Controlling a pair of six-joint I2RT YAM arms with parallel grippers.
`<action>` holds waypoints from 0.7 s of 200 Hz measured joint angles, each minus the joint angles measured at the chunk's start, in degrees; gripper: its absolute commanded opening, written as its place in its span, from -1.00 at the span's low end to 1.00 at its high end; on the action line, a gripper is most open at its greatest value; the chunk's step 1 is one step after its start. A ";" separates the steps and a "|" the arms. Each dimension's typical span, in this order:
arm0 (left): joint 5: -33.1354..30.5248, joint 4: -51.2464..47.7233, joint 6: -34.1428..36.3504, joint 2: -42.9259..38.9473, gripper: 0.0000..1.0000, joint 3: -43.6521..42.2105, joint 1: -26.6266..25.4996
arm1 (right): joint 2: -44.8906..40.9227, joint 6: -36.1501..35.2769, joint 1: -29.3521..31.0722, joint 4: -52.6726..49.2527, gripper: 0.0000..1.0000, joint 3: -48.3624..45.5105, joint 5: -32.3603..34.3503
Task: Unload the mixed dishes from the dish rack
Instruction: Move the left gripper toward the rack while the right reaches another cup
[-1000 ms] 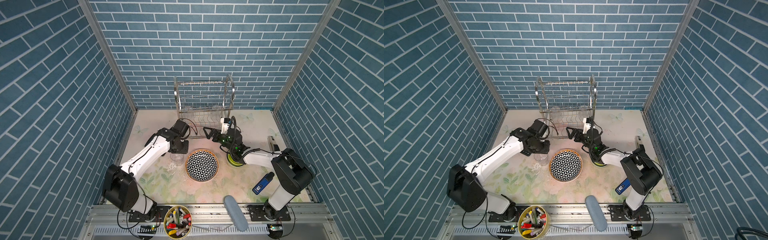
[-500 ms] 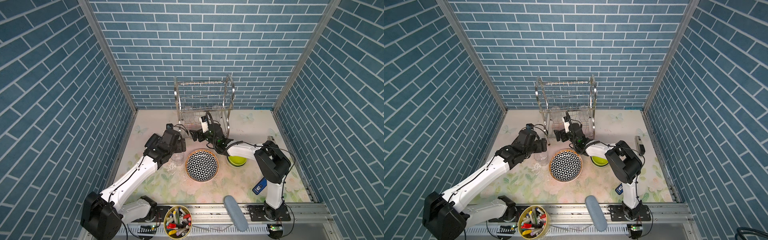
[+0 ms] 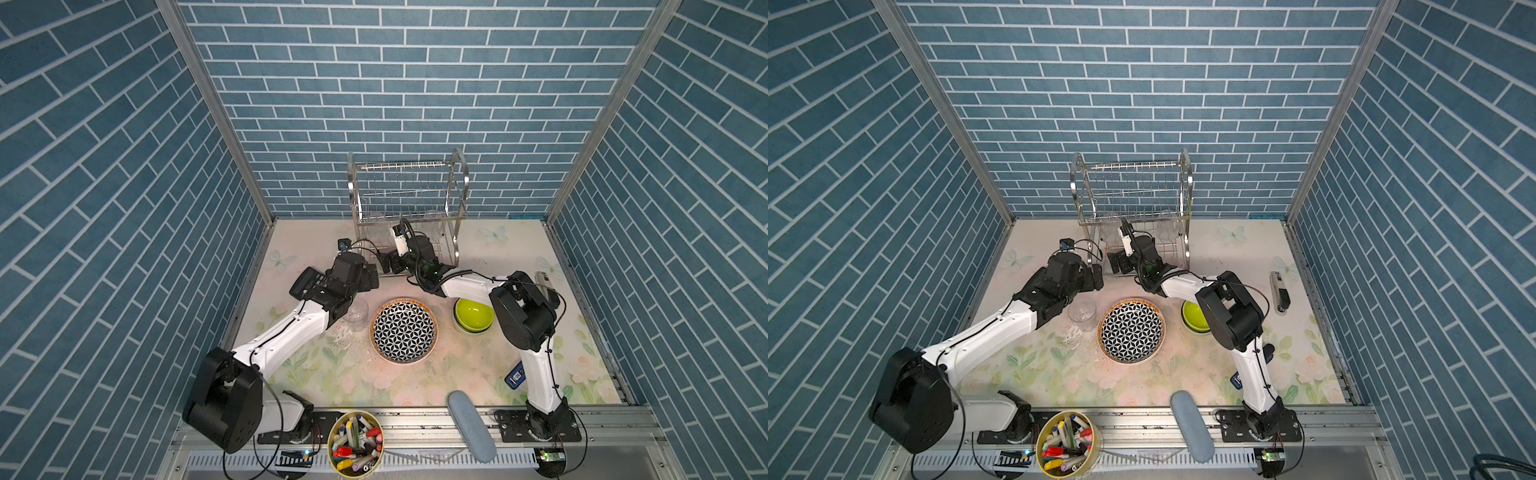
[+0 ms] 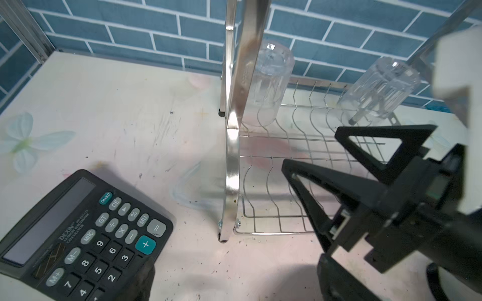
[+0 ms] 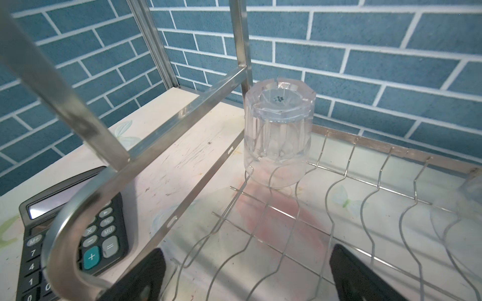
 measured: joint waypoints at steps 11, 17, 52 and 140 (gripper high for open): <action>0.94 0.76 -0.17 1.84 0.80 0.46 0.92 | 0.46 0.00 -0.48 0.02 0.97 0.76 -0.20; 1.51 1.20 -0.28 2.69 0.73 0.70 1.46 | 0.66 -0.04 -0.72 0.04 0.97 1.07 -0.26; 6.14 4.02 -2.01 6.54 0.18 1.79 5.01 | 0.76 -0.07 -1.62 0.39 0.97 1.20 -0.87; 13.86 6.58 -2.93 11.17 -0.49 4.98 7.39 | 2.67 1.11 -2.80 1.90 0.97 1.88 -2.36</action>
